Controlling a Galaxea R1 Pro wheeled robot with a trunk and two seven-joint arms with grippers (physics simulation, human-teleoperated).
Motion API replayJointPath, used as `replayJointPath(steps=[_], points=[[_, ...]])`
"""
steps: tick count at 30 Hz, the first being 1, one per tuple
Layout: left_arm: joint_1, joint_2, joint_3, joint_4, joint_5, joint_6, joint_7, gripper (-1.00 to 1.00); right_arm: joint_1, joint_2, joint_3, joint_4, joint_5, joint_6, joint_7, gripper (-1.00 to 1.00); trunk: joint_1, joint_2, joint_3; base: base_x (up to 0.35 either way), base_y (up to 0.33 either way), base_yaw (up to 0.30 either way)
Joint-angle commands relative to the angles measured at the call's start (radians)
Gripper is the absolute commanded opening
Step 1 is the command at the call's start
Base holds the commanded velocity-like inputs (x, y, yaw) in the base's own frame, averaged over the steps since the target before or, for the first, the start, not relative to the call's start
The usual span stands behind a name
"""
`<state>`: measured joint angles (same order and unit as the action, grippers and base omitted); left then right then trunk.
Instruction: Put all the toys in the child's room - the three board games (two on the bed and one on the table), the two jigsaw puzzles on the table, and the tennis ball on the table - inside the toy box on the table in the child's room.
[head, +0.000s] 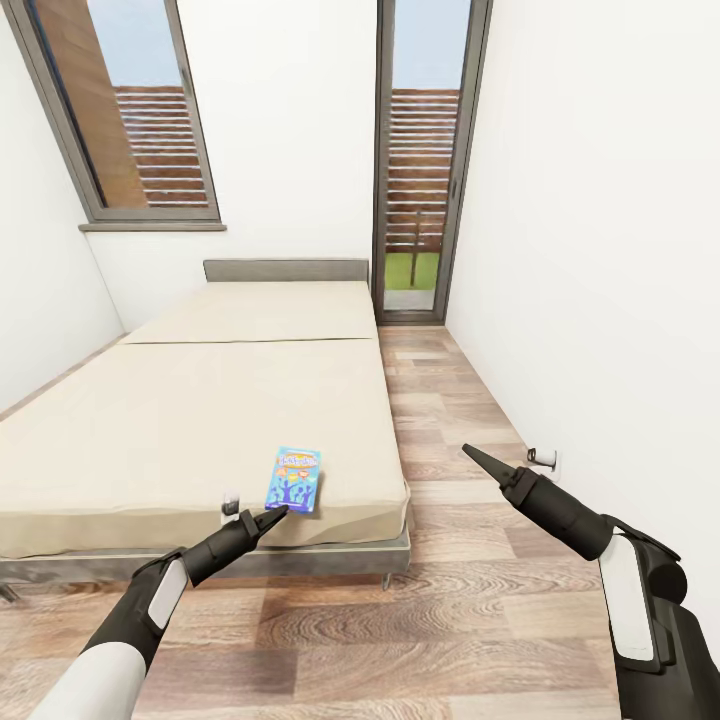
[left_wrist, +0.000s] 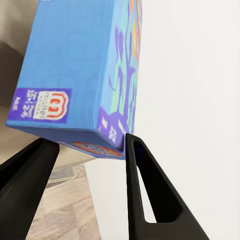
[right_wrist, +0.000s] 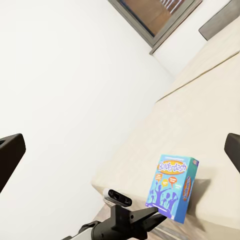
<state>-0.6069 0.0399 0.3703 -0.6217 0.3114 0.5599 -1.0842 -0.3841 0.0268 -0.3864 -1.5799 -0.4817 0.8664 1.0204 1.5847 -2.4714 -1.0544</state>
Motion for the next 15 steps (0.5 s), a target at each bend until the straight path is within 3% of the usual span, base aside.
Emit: replayJointPath(steps=[1, 4, 15], points=[[-0.001, 0.0, 0.001, 0.0, 0.003, 0.008, -0.002, -1.0, -0.001, 0.001, -0.002, 0.0, -0.001, 0.005, 0.003, 1.0, 0.0, 0.0, -0.001, 0.0, 0.0, 0.0], [-0.001, 0.0, 0.001, 0.0, 0.003, 0.008, -0.002, -1.0, -0.001, 0.002, -0.002, 0.0, 0.0, 0.005, 0.003, 1.0, 0.0, 0.0, -0.001, 0.0, 0.0, 0.0], [-0.001, 0.0, -0.001, 0.0, 0.003, 0.008, -0.002, -1.0, -0.001, 0.004, -0.002, 0.0, 0.0, 0.005, 0.002, 1.0, -0.042, 0.077, 0.034, 0.0, 0.0, 0.0]])
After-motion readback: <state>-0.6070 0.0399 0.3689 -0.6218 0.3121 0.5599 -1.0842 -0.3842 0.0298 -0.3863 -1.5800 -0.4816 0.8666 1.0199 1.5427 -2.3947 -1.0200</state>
